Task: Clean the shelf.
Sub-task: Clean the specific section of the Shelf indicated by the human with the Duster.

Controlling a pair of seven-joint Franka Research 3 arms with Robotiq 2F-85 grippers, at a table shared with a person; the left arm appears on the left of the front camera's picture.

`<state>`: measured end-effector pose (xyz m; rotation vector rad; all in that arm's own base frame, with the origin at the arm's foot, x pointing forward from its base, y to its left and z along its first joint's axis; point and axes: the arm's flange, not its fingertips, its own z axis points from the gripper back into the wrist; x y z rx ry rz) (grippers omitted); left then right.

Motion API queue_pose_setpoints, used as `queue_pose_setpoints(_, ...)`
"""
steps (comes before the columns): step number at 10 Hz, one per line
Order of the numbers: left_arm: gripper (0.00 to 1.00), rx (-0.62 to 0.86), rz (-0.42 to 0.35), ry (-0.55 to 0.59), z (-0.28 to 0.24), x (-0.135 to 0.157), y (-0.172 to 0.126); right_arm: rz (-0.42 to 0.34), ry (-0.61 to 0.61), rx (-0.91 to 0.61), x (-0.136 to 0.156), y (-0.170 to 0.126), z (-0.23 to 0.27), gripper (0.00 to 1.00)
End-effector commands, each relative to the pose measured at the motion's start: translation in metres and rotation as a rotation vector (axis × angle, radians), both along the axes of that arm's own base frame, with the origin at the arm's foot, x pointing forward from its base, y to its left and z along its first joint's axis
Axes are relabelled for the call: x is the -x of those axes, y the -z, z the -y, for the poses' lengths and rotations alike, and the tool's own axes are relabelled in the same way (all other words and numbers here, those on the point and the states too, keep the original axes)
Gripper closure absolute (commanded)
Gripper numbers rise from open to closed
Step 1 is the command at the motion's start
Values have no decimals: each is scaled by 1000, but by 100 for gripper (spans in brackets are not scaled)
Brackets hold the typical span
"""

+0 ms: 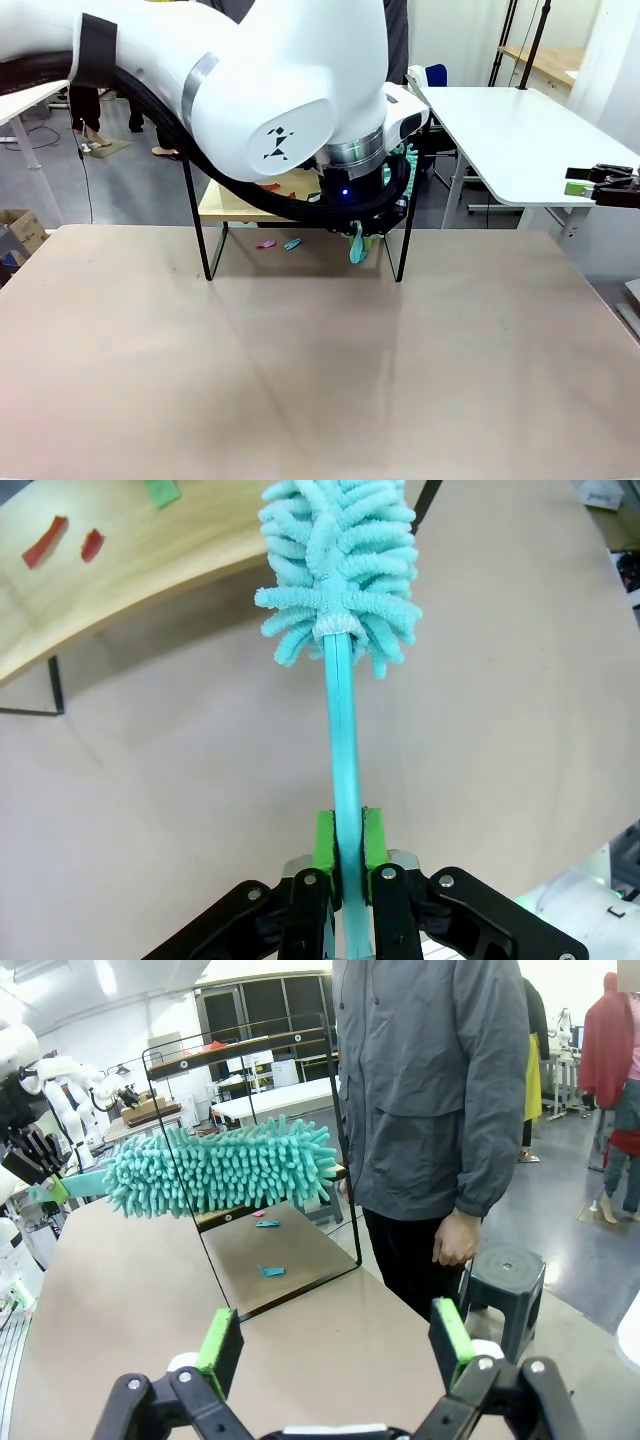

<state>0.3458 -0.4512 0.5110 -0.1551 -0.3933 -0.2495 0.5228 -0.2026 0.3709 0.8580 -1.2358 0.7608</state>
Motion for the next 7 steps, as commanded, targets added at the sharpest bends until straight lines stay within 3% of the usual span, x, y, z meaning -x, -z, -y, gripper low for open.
queue_pose_setpoints(1,87,-1,14,-67,-19,10,10,7,-1,1,-1,-3,-2,0)
queue_pose_setpoints(7,87,-59,23,-172,-64,3,24,7,-1,1,-1,-3,-2,0)
